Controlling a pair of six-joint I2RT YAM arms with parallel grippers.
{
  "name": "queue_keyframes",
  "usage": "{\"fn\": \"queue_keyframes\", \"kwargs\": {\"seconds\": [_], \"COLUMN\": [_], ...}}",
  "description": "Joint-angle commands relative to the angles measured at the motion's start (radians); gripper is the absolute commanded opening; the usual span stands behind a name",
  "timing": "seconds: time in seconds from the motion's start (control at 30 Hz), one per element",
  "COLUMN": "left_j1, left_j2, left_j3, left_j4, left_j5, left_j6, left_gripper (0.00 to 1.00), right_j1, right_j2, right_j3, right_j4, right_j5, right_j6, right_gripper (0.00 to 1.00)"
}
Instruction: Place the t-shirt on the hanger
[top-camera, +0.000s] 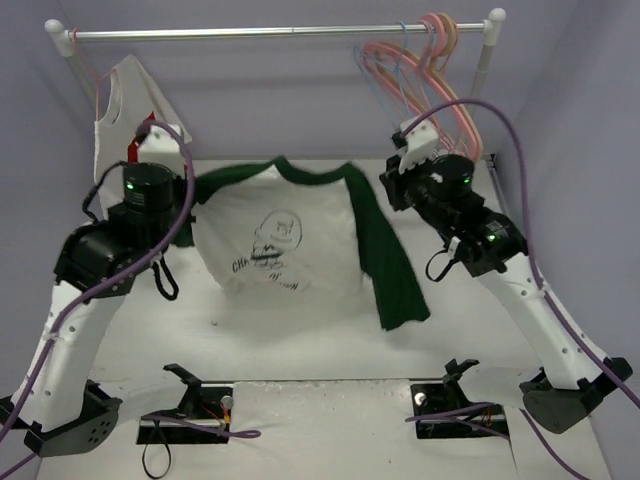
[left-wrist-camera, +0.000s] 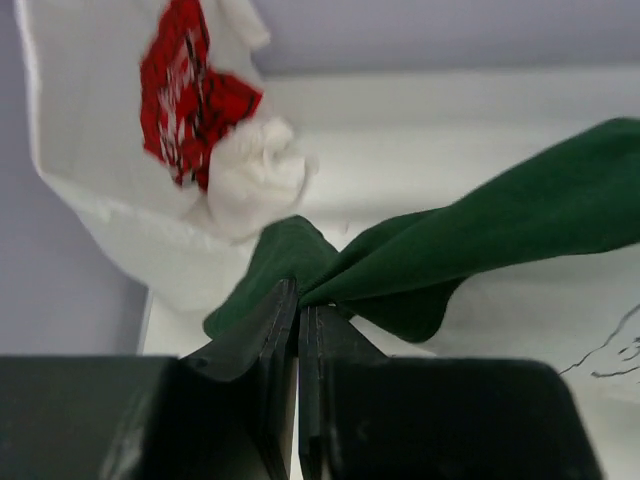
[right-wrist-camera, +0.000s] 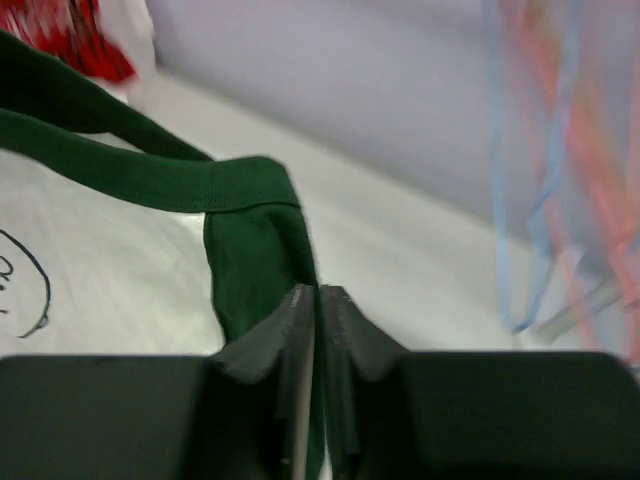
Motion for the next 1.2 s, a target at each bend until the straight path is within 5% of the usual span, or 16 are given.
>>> {"fn": "queue_keyframes", "kwargs": {"seconds": [0.0, 0.03, 0.27, 0.3, 0.33, 0.4, 0.5, 1.0, 1.17], "left_j1": [0.018, 0.027, 0.102, 0.102, 0.102, 0.104, 0.115, 0.259, 0.267], "left_j2": [-0.037, -0.054, -0.174, -0.163, -0.137, -0.109, -0.086, -0.172, -0.195], "left_j3": [-0.238, -0.308, -0.857, -0.882, -0.913, -0.924, -0.951, -1.014, -1.0], "left_j4": [0.054, 0.08, 0.253, 0.255, 0.246, 0.212, 0.187, 0.149, 0.115], "left_j5": [-0.062, -0.051, 0.131, 0.145, 0.157, 0.182, 0.23, 0.363, 0.369], "left_j6": [-0.076, -0.105, -0.347, -0.385, -0.403, -0.445, -0.481, -0.45, -0.436], "left_gripper": [0.0, 0.0, 0.0, 0.0, 0.0, 0.01, 0.14, 0.17, 0.09], "right_j1": [-0.004, -0.003, 0.031, 0.038, 0.042, 0.048, 0.058, 0.06, 0.058], "right_j2": [-0.006, -0.013, -0.05, -0.027, -0.014, 0.044, 0.124, 0.579, 0.7], "right_j3": [-0.133, -0.21, -0.434, -0.44, -0.443, -0.453, -0.456, -0.258, -0.171], "right_j4": [-0.004, -0.004, 0.016, 0.013, 0.005, 0.002, 0.01, 0.145, 0.148], "right_j5": [0.026, 0.02, -0.035, -0.055, -0.066, -0.119, -0.194, -0.34, -0.331], "right_j6": [0.073, 0.094, 0.219, 0.225, 0.23, 0.24, 0.247, 0.1, 0.07], "right_gripper": [0.08, 0.01, 0.0, 0.02, 0.17, 0.35, 0.43, 0.43, 0.43]}}
